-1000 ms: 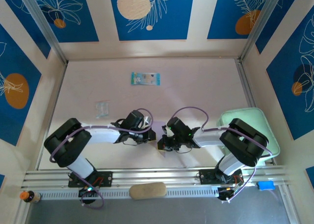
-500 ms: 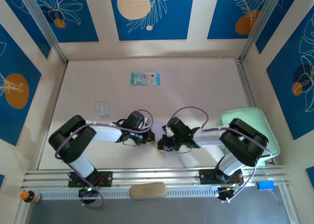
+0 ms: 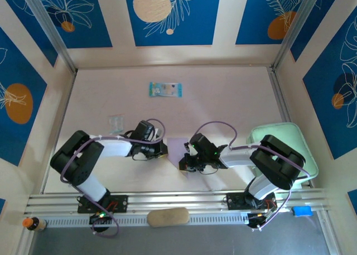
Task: Fold a paper plane with a square sheet of paper (pick it up from the middle)
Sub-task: Third fold the triangle at the center of the table.
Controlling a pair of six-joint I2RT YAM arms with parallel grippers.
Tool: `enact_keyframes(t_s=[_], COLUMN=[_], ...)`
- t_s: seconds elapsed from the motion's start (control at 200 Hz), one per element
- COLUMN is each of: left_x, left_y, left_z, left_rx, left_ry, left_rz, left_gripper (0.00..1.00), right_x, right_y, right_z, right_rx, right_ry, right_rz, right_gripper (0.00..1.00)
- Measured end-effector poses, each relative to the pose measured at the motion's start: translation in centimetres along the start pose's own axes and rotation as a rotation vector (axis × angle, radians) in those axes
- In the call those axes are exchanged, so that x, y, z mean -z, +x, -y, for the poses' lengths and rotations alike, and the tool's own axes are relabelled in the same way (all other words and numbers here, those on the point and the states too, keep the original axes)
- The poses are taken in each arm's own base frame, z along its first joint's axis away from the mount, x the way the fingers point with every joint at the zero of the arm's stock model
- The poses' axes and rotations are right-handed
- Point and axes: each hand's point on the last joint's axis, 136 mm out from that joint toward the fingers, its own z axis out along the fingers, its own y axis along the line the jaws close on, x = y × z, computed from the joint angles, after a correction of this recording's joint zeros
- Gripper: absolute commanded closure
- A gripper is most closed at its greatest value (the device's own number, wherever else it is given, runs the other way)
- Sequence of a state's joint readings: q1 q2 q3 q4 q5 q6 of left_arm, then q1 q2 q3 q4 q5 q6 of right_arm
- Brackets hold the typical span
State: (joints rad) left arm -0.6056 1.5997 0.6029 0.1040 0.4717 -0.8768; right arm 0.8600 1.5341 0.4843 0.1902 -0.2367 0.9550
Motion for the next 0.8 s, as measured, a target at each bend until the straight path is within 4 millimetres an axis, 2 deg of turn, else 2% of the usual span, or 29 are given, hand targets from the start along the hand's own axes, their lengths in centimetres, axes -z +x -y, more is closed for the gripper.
enact_keyframes(t_s=[0.15, 0.36, 0.555, 0.63, 0.795], left_x=[1.2, 2.5, 0.6, -0.4, -1.9], left_y=[-0.8, -0.8, 2.0, 2.8, 3.3], left_z=[0.2, 2.9, 4.6, 4.3, 2.2], left_rx=[-0.006, -0.058, -0.129, -0.126, -0.081], left_ry=[-0.012, 0.056, 0.085, 0.076, 0.015], left_rz=[0.048, 0.084, 0.011, -0.020, -0.055], left_gripper=[0.91, 0.90, 0.90, 0.92, 0.95], right_x=[0.0, 0.1, 0.1, 0.1, 0.3], right_y=[0.1, 0.1, 0.1, 0.2, 0.3], right_z=[0.0, 0.1, 0.1, 0.1, 0.2], right_rx=[0.008, 0.014, 0.014, 0.012, 0.007], right_ry=[0.000, -0.001, 0.000, 0.001, 0.007], right_rz=[-0.003, -0.008, -0.011, -0.015, -0.020], right_gripper=[1.00, 1.00, 1.00, 1.00, 1.00])
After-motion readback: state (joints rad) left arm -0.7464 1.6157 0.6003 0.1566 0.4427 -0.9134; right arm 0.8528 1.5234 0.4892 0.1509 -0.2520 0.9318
